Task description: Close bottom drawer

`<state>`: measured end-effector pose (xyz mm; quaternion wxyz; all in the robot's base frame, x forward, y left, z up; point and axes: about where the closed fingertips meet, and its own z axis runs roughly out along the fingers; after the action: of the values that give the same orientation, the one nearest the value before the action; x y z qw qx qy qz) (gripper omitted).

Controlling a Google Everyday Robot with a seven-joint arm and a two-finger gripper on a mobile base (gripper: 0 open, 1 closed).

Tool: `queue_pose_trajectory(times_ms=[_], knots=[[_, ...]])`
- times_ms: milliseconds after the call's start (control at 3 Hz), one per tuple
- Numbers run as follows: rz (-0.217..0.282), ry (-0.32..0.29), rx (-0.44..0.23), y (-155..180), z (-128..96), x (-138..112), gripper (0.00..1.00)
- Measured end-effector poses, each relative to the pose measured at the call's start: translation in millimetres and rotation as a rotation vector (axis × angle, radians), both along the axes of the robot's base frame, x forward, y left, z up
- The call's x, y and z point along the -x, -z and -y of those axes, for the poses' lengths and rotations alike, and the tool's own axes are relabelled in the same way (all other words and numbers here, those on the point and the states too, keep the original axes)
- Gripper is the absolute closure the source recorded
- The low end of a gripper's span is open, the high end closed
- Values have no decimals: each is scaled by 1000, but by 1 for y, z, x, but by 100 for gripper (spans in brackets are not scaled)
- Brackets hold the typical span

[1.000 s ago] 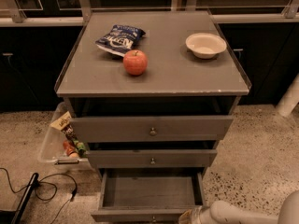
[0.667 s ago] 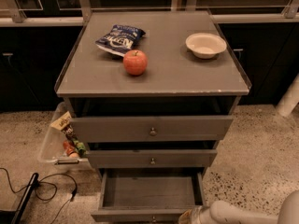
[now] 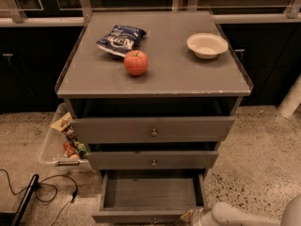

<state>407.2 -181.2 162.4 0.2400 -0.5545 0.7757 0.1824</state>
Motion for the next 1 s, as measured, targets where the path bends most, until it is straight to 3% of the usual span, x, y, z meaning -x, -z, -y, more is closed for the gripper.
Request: queue_pose_trajectory(times_ms=[333, 667, 1000], knots=[[13, -22, -10, 4, -7, -11, 5], [63, -73, -10, 1, -20, -52, 24], [164, -96, 27, -14, -14, -138, 47]])
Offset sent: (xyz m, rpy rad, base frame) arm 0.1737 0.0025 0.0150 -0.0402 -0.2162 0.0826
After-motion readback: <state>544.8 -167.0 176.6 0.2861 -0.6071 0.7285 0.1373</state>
